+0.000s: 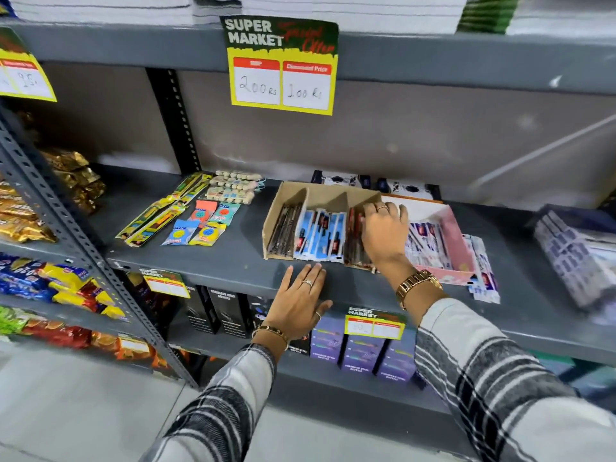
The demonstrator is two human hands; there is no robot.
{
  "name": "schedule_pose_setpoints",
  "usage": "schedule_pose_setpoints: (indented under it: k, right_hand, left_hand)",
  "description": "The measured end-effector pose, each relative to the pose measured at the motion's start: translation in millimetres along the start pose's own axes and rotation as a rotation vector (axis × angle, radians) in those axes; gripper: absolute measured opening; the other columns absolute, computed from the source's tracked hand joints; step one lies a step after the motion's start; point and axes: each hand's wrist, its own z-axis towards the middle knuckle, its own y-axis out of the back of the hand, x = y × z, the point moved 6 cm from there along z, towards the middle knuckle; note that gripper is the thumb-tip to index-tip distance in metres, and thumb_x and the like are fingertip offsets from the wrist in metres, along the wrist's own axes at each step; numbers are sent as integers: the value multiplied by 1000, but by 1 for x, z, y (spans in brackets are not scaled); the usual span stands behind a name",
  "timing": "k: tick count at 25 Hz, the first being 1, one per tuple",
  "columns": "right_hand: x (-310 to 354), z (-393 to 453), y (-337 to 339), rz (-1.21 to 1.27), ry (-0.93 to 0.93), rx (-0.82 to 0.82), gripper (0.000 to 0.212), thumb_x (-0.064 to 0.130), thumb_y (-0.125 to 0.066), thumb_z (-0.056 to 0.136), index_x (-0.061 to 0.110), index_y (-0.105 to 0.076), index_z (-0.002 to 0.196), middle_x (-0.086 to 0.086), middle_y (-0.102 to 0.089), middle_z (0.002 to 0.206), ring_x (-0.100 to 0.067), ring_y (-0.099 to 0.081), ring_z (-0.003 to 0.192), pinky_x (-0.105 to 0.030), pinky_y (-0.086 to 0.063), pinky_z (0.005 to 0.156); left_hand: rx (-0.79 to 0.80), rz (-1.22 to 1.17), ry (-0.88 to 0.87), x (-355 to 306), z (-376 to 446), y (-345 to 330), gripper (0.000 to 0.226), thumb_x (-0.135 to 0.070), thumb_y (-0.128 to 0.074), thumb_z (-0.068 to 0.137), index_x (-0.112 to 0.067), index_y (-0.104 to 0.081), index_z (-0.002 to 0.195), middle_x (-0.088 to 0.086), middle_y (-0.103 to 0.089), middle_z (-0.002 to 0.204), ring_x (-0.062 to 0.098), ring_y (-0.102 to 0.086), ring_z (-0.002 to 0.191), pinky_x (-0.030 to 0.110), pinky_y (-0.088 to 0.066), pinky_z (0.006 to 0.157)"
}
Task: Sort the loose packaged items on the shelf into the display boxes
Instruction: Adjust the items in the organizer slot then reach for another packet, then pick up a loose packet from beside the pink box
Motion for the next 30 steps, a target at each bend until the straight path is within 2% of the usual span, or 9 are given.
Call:
schedule_pose_setpoints:
  k: [5,8,10,13,16,21,25,30]
  right_hand:
    - [-81,-27,13,-78,-161,56,35,1,-45,89,4,-53,123,-18,-60,125,-34,-50,120,-44,-37,102]
    - [-124,-43,19,-46,-286,120,34,-1,-49,86,1,-56,119,-21,-63,117,-37,-57,111,-41,-47,92]
    - [-154,-56,19,17,-402,171,27,2,-53,84,-1,-61,110,-22,-65,112,-38,-62,104,-40,-51,85]
    - [-188,-72,15,137,-573,171,25,7,-49,90,-6,-63,106,-26,-65,113,-41,-61,105,-41,-52,84]
    - [-207,-79,10,280,-688,111,38,21,-41,97,-9,-65,102,-30,-65,111,-43,-60,105,-42,-50,85]
    - [-224,-83,-3,291,-729,176,29,11,-53,90,-7,-62,111,-30,-61,117,-43,-58,110,-42,-50,89]
    - [-223,-80,-8,208,-672,246,31,7,-50,90,-7,-56,117,-30,-55,124,-44,-54,115,-44,-46,96]
    - [-219,-70,-7,92,-578,287,29,3,-46,92,-7,-53,119,-27,-58,124,-42,-57,114,-43,-50,91]
  left_hand:
    - [17,1,-90,-52,9,-3,63,-45,-24,101,-9,-6,150,8,-7,162,23,-5,149,45,4,121]
    - [21,2,-124,-82,18,-3,61,-43,-22,102,-9,-5,150,8,-6,162,23,-3,150,45,5,121]
    - [29,9,-139,-99,24,-4,60,-42,-23,103,-10,-5,150,7,-7,162,22,-3,150,45,5,121]
    - [36,12,-140,-113,29,-7,60,-41,-23,103,-10,-4,150,7,-7,162,21,-3,150,44,6,121]
    - [50,-5,-120,-114,32,-13,60,-41,-23,103,-11,-5,151,6,-7,162,20,-2,150,44,6,121]
    - [18,-51,-107,-110,32,-21,60,-40,-24,103,-11,-4,151,7,-7,162,21,-3,149,38,6,121]
    - [-8,-53,-115,-110,33,-22,60,-40,-23,103,-10,-4,150,8,-8,161,23,-4,149,36,6,120]
    - [-9,-60,-117,-110,31,-22,60,-40,-24,103,-9,-5,150,9,-8,161,23,-3,149,34,7,119]
